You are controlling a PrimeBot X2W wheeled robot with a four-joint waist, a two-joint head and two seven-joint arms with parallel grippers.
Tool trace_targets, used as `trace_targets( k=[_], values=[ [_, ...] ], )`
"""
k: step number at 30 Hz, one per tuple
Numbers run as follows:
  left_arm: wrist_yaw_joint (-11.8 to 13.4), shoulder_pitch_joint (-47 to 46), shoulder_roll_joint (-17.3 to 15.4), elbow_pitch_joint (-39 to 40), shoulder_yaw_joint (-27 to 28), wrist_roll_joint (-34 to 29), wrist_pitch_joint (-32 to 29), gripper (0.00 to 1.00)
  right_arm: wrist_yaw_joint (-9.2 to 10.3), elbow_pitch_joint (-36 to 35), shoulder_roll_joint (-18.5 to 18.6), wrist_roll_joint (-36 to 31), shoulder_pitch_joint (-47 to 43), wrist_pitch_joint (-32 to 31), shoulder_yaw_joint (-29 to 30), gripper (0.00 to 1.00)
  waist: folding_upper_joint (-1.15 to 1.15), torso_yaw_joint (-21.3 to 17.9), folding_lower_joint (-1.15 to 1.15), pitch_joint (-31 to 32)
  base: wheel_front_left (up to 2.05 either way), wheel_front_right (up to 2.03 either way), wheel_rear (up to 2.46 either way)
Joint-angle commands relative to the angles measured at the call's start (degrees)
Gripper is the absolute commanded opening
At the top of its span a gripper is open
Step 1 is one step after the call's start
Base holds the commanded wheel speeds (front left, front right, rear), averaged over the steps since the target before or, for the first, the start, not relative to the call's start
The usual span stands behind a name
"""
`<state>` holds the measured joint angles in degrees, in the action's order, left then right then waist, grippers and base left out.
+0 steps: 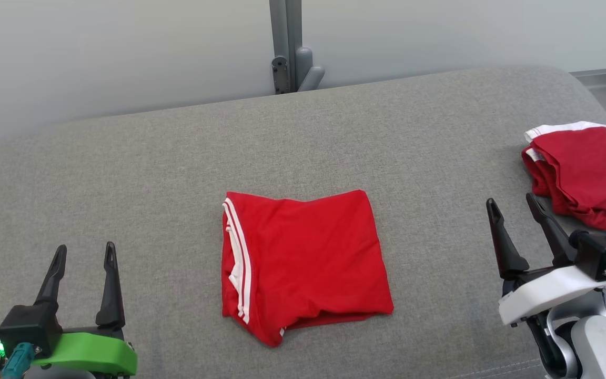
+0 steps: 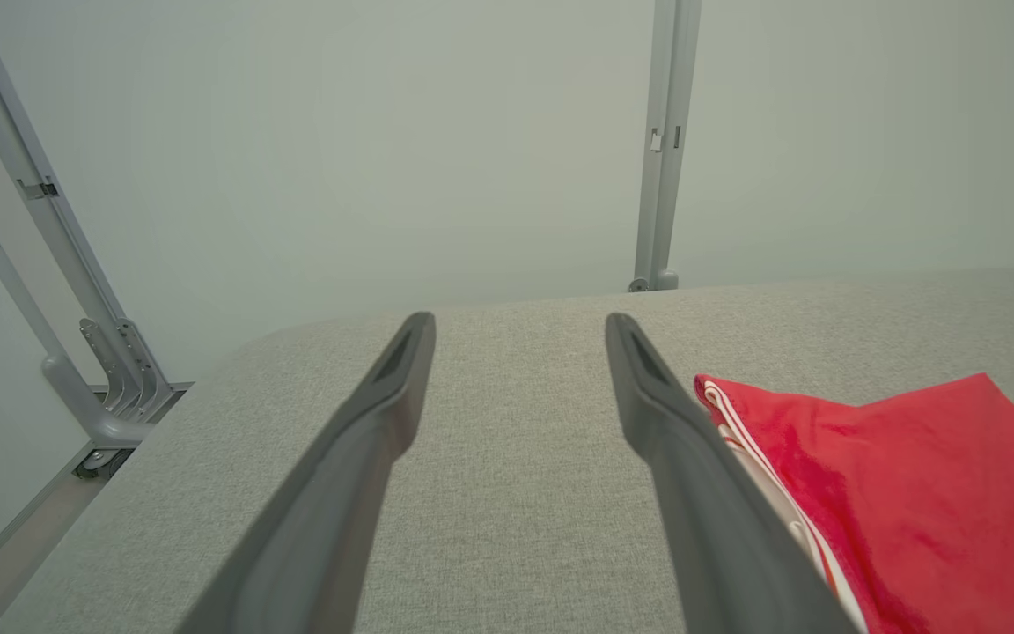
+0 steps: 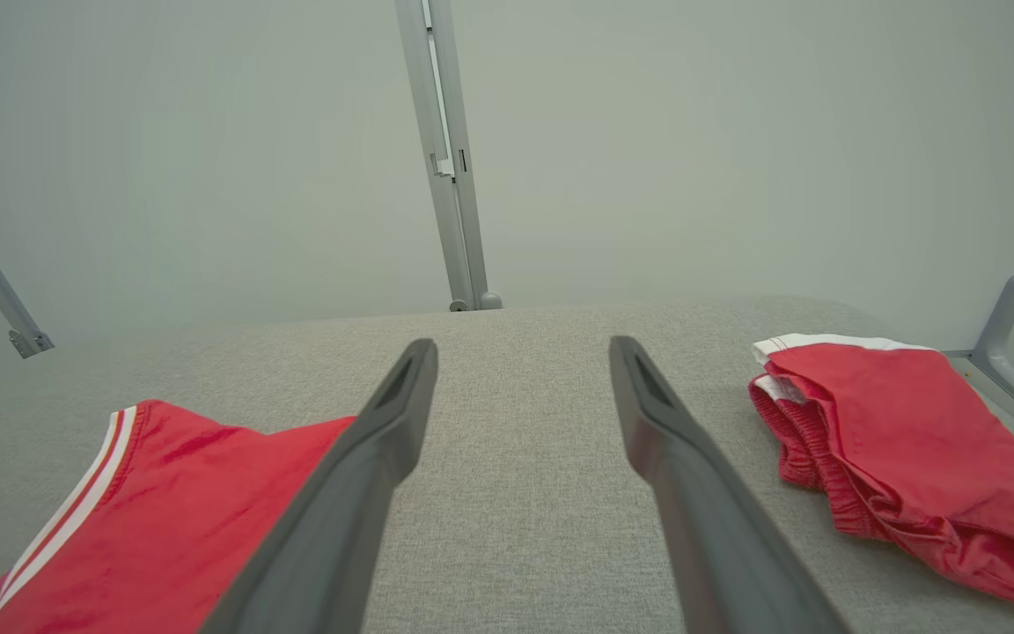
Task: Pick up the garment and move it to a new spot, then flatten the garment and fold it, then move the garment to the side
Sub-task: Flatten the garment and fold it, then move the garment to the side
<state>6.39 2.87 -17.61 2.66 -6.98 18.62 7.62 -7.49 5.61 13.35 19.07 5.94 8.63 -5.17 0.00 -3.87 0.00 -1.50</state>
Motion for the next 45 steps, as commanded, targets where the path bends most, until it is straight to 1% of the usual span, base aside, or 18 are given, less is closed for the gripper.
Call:
trace_targets(
  k=[1,18,22,26,29,37,45],
  values=[
    [0.43,0.77,-0.39,0.07,0.21,0.50,-0.30,1.00,0.01,-0.42,-0.08,-0.54,-0.90,-0.33,0.24,1.00,0.00,-0.03,0.00,0.12,0.00,0.00,0.00],
    [1.42,0.24,-0.50,0.09,0.04,1.00,0.03,1.00,0.01,0.11,-0.63,-0.35,-0.25,-0.04,0.40,1.00,0.00,-0.42,0.00,-0.17,0.00,0.00,0.00],
    [1.53,-1.29,-0.22,0.20,0.23,1.29,0.48,1.00,0.01,0.17,-0.43,-0.18,-0.02,0.11,1.17,1.00,0.00,0.29,0.00,-1.10,0.00,0.00,0.00],
    [1.04,-3.86,-0.16,0.31,-0.07,1.35,0.88,1.00,0.01,0.98,0.03,-0.01,1.14,-0.44,1.84,1.00,0.00,2.03,0.00,-3.41,0.00,0.00,0.00],
    [0.69,-6.46,0.10,0.24,-0.43,1.24,1.45,1.00,0.01,2.33,0.34,0.42,2.69,-1.02,0.91,1.00,0.00,3.94,0.00,-5.94,0.00,0.00,0.00],
    [-0.33,-13.17,1.81,-1.35,-1.39,1.72,4.17,1.00,0.01,8.28,0.84,2.25,7.83,-1.48,-4.48,1.00,0.00,9.36,0.00,-13.20,0.00,0.00,0.00],
    [-2.04,-18.30,3.03,-4.22,-1.92,1.36,6.49,1.00,0.01,15.61,1.63,5.04,12.03,-1.85,-10.23,1.00,0.00,12.69,0.00,-17.36,0.00,0.00,0.00]
  ],
)
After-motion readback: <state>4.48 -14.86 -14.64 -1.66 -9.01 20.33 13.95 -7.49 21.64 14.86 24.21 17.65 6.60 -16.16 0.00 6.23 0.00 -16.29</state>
